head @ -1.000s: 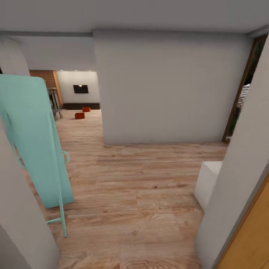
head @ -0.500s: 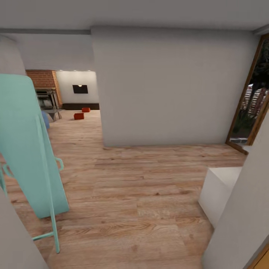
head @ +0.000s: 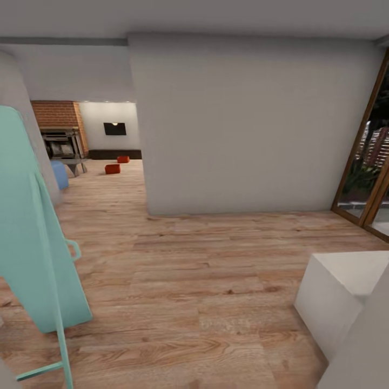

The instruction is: Move the two storage containers from the living room to the garage. In the garage, place one container on the floor and stack the other container on top of it (either order is fine).

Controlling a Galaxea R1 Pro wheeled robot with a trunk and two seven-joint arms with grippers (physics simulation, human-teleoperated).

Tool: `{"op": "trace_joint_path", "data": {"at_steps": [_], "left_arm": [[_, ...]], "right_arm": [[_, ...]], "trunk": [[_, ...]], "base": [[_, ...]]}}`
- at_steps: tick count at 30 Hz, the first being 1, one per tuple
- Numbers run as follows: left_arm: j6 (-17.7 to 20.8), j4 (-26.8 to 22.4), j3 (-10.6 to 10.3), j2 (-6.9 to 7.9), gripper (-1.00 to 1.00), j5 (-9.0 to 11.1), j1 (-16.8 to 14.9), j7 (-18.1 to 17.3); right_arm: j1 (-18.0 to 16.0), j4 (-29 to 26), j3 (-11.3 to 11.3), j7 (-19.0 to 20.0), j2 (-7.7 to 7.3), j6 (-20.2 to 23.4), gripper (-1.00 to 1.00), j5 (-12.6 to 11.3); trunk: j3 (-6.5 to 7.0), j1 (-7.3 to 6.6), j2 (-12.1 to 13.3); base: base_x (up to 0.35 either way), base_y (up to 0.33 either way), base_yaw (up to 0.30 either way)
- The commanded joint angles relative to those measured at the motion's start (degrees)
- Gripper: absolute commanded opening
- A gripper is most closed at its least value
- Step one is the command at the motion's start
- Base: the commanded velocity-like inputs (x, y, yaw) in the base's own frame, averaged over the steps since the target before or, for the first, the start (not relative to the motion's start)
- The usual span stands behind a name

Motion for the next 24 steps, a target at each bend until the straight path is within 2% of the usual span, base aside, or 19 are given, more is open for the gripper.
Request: {"op": "trace_joint_path", "data": {"at_steps": [1,12,17,24], "left_arm": [[-0.13,0.00,0.42,-0.03,1.00,0.09,-0.02,0.04],[-0.12,0.00,0.42,-0.04,1.00,0.09,-0.02,0.04],[-0.11,0.00,0.42,-0.03,1.00,0.09,-0.02,0.04],[-0.09,0.00,0.42,-0.02,1.00,0.09,-0.02,0.04]], "right_arm": [[-0.06,0.17,0.49,-0.03,0.02,-0.32,1.00,-0.49],[-0.07,0.17,0.49,-0.03,-0.08,-0.32,1.00,-0.50],[-0.07,0.17,0.49,-0.44,0.36,-0.27,1.00,-0.57],[-0.06,0.17,0.49,-0.55,0.30,-0.26,1.00,-0.58]], "trunk": [[-0.05,0.03,-0.02],[-0.05,0.03,-0.02],[-0.05,0.03,-0.02],[-0.05,0.03,-0.02]], "base": [[0.325,0.000,0.000],[0.325,0.000,0.000],[0.325,0.000,0.002],[0.325,0.000,0.200]]}}
